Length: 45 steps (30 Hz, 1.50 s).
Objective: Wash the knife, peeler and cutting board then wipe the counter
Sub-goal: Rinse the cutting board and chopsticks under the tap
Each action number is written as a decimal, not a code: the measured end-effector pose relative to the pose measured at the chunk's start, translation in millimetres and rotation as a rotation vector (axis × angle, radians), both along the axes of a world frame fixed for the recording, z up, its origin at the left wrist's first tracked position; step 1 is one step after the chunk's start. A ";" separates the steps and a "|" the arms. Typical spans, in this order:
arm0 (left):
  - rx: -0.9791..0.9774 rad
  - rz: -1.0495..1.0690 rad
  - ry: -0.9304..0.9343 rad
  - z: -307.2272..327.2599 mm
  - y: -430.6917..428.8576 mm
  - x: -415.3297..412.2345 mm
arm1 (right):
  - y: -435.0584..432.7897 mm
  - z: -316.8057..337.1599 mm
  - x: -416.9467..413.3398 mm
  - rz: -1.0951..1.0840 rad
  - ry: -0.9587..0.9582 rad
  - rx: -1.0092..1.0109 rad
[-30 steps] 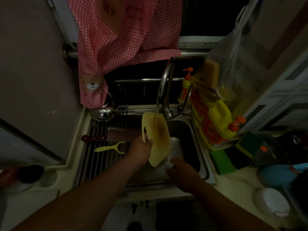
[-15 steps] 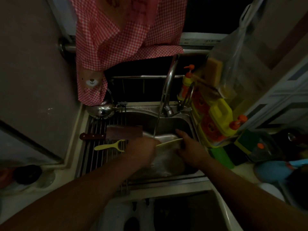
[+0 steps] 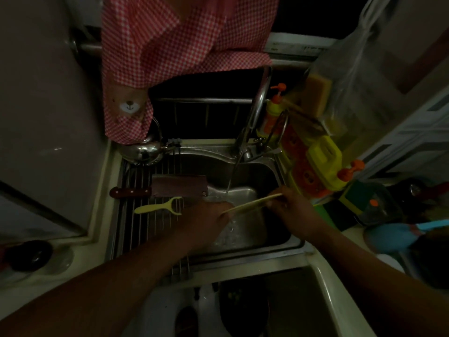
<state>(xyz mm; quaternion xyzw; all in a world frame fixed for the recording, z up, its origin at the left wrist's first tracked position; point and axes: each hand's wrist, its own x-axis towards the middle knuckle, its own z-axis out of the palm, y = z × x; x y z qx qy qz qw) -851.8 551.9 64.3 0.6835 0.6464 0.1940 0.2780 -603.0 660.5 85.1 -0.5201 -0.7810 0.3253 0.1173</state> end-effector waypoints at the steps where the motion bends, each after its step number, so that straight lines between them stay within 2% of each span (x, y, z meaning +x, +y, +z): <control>1: 0.001 -0.006 0.003 -1.3 -0.1 -1.2 | -2.6 1.7 -1.6 0.003 -0.011 -0.009; 8: 0.000 0.045 -0.116 0.9 -19.4 -11.8 | -8.7 15.3 -12.6 0.057 -0.062 0.019; 12: -0.039 0.112 -0.186 18.8 -41.8 -14.5 | -21.5 24.0 -23.5 0.098 -0.017 0.185; 17: -0.020 0.190 -0.253 43.0 -77.7 -20.0 | -42.4 29.1 -20.6 0.147 0.069 0.250; 23: 0.052 0.294 -0.221 87.7 -124.1 -15.3 | -52.0 24.9 1.1 0.163 0.109 0.192; 27: 0.049 0.452 -0.350 105.3 -155.3 -17.0 | -64.7 25.8 0.0 0.200 0.130 0.081; 32: 0.081 0.776 -0.609 98.9 -198.9 -32.1 | -76.0 14.1 -7.9 0.140 0.107 -0.027; 35: 0.197 1.011 -0.745 91.1 -213.7 -48.7 | -68.8 3.2 -6.3 0.088 0.044 -0.100; 38: 0.304 1.157 -0.738 85.5 -203.6 -66.3 | -40.5 -7.3 -9.8 0.002 -0.007 -0.144; 42: 0.355 1.136 -0.666 84.4 -152.6 -69.7 | 11.1 -18.6 -32.6 -0.131 -0.023 -0.262; 45: 0.344 1.071 -0.648 75.7 -103.6 -71.2 | 47.3 -29.9 -50.4 -0.279 0.054 -0.369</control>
